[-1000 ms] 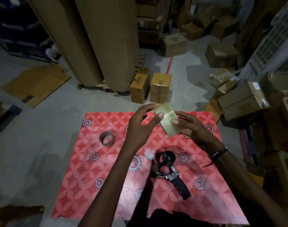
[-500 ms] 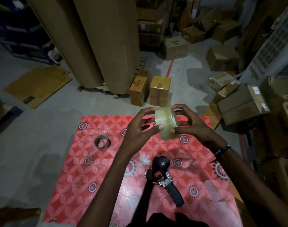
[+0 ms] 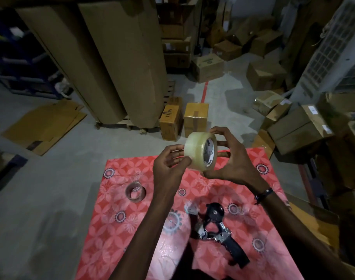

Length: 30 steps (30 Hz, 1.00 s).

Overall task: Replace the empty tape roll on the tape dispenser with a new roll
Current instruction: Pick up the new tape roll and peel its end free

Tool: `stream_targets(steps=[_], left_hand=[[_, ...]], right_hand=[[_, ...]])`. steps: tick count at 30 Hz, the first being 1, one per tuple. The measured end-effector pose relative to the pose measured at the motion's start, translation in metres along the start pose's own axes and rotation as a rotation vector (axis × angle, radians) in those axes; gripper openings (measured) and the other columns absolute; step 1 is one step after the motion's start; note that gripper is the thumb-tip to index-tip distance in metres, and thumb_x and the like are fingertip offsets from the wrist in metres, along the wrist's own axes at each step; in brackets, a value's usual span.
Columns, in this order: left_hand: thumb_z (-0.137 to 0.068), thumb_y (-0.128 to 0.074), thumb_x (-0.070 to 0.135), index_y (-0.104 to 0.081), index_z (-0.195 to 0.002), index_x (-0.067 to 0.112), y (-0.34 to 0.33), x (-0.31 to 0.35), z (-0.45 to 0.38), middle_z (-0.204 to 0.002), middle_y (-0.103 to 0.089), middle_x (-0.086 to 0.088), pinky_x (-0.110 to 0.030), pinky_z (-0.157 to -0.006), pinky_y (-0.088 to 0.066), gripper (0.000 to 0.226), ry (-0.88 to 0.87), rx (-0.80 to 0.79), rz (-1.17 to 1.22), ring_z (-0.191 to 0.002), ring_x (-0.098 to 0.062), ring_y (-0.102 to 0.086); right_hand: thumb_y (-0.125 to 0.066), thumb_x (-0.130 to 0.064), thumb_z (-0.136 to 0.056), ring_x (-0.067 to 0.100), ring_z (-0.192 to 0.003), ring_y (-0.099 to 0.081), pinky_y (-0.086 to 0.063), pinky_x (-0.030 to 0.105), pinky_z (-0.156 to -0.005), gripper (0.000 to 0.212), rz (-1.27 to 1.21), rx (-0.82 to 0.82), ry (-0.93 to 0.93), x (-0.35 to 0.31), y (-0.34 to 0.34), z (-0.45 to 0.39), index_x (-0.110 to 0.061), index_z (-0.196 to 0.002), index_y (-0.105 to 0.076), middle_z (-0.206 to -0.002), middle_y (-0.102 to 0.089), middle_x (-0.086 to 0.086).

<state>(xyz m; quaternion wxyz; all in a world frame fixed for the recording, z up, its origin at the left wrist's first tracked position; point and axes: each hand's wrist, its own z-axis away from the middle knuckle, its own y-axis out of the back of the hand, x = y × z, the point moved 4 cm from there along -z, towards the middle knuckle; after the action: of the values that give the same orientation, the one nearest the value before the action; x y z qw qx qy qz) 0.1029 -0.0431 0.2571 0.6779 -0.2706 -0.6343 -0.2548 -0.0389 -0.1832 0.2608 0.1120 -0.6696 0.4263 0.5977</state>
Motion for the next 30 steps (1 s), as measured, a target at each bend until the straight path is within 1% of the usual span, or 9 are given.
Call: stream_targets(steps=[3,6,8,10,15,18,24,28,30], left_hand=[[-0.077,-0.07,0.017,-0.074,-0.106,0.012,0.009,0.0,-0.006,-0.091,-0.077,-0.008,-0.026,-0.07,-0.056,0.03,0.09,-0.007,0.155,-0.084,-0.016,-0.071],[-0.081,-0.073,0.005,-0.073,-0.109,0.008,0.013,0.002,-0.007,-0.092,-0.079,-0.007,-0.027,-0.069,-0.056,0.028,0.127,-0.05,0.231,-0.083,-0.016,-0.072],[-0.081,-0.073,-0.001,-0.073,-0.108,0.006,0.015,0.003,-0.005,-0.095,-0.079,-0.01,-0.028,-0.071,-0.058,0.028,0.109,-0.059,0.226,-0.086,-0.018,-0.074],[-0.075,-0.073,0.004,-0.072,-0.106,0.007,0.019,0.003,-0.001,-0.098,-0.079,-0.014,-0.028,-0.072,-0.059,0.031,0.096,-0.061,0.232,-0.088,-0.021,-0.075],[-0.083,-0.07,-0.004,-0.07,-0.099,0.009,0.023,0.005,0.005,-0.085,-0.076,-0.008,-0.021,-0.066,-0.053,0.021,0.077,-0.055,0.266,-0.077,-0.013,-0.07],[-0.079,-0.07,0.001,-0.069,-0.099,0.011,0.023,0.011,0.006,-0.084,-0.074,-0.008,-0.021,-0.066,-0.053,0.023,0.069,-0.061,0.313,-0.076,-0.014,-0.068],[-0.089,-0.063,-0.015,-0.067,-0.102,0.008,0.024,0.017,0.011,-0.089,-0.075,-0.01,-0.023,-0.067,-0.055,0.026,0.022,-0.075,0.253,-0.081,-0.014,-0.072],[-0.089,-0.063,-0.013,-0.065,-0.1,0.009,0.022,0.026,0.015,-0.088,-0.076,-0.012,-0.021,-0.062,-0.052,0.025,-0.013,-0.044,0.217,-0.074,-0.012,-0.07],[-0.087,-0.065,-0.011,-0.065,-0.098,0.011,0.02,0.03,0.017,-0.085,-0.076,-0.011,-0.02,-0.059,-0.051,0.025,-0.012,-0.037,0.241,-0.07,-0.01,-0.069]], right_hand=[[-0.103,-0.011,-0.048,0.011,-0.128,-0.062,-0.061,0.038,-0.095,0.109,0.06,0.004,0.082,-0.004,-0.013,0.0,-0.022,-0.142,-0.05,-0.14,-0.06,-0.007],[-0.105,-0.016,-0.054,0.015,-0.132,-0.06,-0.061,0.044,-0.1,0.107,-0.027,-0.06,0.008,-0.003,-0.023,-0.002,-0.024,-0.144,-0.047,-0.147,-0.052,-0.008],[-0.101,-0.021,-0.063,0.02,-0.125,-0.066,-0.063,0.051,-0.094,0.096,-0.086,-0.088,-0.052,-0.003,-0.028,-0.001,-0.027,-0.142,-0.047,-0.146,-0.052,-0.008],[-0.097,-0.031,-0.065,0.02,-0.115,-0.071,-0.064,0.055,-0.086,0.088,-0.062,-0.059,-0.065,-0.007,-0.032,0.0,-0.03,-0.139,-0.049,-0.14,-0.057,-0.008],[-0.1,-0.021,-0.056,0.02,-0.124,-0.064,-0.058,0.052,-0.095,0.09,0.099,0.067,0.123,-0.025,-0.037,0.004,-0.016,-0.134,-0.055,-0.136,-0.06,-0.001],[-0.102,-0.019,-0.056,0.019,-0.128,-0.06,-0.057,0.051,-0.096,0.091,0.148,0.085,0.18,-0.03,-0.037,0.005,-0.014,-0.134,-0.054,-0.137,-0.056,0.001],[-0.101,-0.016,-0.065,0.016,-0.122,-0.066,-0.061,0.051,-0.094,0.087,0.036,0.042,0.071,-0.029,-0.036,0.005,-0.028,-0.134,-0.051,-0.135,-0.057,-0.021],[-0.102,-0.018,-0.057,0.021,-0.125,-0.062,-0.056,0.051,-0.093,0.086,0.145,0.118,0.208,-0.039,-0.037,0.012,-0.014,-0.13,-0.057,-0.134,-0.058,0.002],[-0.102,-0.02,-0.056,0.024,-0.126,-0.06,-0.055,0.052,-0.094,0.085,0.145,0.121,0.22,-0.039,-0.039,0.013,-0.013,-0.128,-0.058,-0.132,-0.056,0.004]])
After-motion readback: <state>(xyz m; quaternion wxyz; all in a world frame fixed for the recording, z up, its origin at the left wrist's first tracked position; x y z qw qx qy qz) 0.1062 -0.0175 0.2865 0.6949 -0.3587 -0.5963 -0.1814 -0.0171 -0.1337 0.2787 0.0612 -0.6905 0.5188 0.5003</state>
